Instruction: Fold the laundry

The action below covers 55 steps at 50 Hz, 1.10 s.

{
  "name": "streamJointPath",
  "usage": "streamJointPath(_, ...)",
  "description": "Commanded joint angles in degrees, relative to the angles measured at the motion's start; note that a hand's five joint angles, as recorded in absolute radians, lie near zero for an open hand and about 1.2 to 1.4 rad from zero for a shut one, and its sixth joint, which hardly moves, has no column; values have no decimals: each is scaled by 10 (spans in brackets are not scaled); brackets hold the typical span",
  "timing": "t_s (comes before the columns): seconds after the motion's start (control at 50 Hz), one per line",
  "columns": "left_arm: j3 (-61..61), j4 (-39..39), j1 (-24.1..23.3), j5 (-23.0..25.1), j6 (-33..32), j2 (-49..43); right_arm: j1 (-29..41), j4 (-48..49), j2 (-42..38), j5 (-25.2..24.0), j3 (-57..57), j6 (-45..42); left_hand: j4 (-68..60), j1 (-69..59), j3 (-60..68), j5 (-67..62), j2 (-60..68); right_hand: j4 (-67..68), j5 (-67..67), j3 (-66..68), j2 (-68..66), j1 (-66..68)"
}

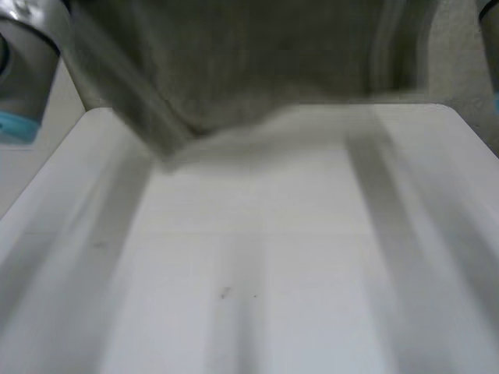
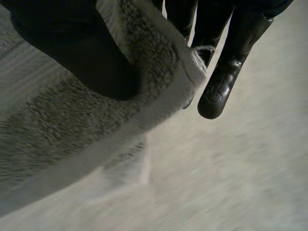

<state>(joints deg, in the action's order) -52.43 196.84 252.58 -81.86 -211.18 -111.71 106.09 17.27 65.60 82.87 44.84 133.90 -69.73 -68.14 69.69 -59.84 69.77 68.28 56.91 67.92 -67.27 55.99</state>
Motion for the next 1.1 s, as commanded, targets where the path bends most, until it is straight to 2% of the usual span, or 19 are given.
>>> streamJointPath(0.02,-98,21,4,3,51,22,-1,38,37,-46,135,13,-103,-119,103,-102,102,117,131,121,-127,240)
streamJointPath(0.16,-224,26,4,6,50,20,-1,20,29,-67,245,11,-103,-119,103,-102,102,117,131,121,-127,240)
streamJointPath(0.24,-320,40,4,12,46,12,-1,-14,-6,-82,316,11,-103,-119,103,-102,102,117,131,121,-127,240)
streamJointPath(0.4,-441,64,5,16,43,-32,-4,-61,-51,-82,397,10,-103,-119,103,-102,102,117,131,121,-127,240)
streamJointPath(0.48,-472,61,4,17,43,-35,-7,-82,-47,-82,412,14,-103,-119,103,-102,102,117,131,121,-127,240)
streamJointPath(0.5,-486,60,3,18,42,-32,-8,-96,-41,-82,416,16,-28,-44,28,-27,28,117,131,121,-127,240)
streamJointPath(0.58,-506,59,3,18,42,-24,-7,-130,-17,-83,420,18,60,44,-60,61,-61,117,131,121,-127,240)
streamJointPath(0.62,-513,59,3,18,42,-17,-7,-147,-1,-84,422,20,164,148,-163,165,-164,117,131,121,-127,240)
streamJointPath(0.64,-513,59,3,18,42,-17,-8,-162,8,-84,421,24,165,149,-164,166,-165,117,131,121,-127,240)
streamJointPath(0.66,-512,59,3,18,42,-16,-12,-178,15,-84,422,28,235,219,-234,236,-235,117,131,121,-127,240)
streamJointPath(0.7,-511,60,4,18,43,-16,-21,-193,19,-86,423,36,254,238,-253,255,-254,117,131,121,-127,240)
streamJointPath(0.74,-510,61,5,19,44,-17,-33,-208,23,-92,424,48,264,248,-263,265,-264,117,131,121,-127,240)
streamJointPath(0.78,-509,63,8,20,45,-19,-52,-231,42,-116,428,78,347,331,-347,348,-348,117,131,121,-127,240)
streamJointPath(0.88,-504,66,9,28,48,-30,-90,-240,56,-143,438,108,392,376,-391,393,-392,117,131,121,-127,240)
streamJointPath(1.1,-479,76,5,28,55,-64,-155,-215,60,-143,444,142,409,393,-408,410,-409,117,131,121,-127,240)
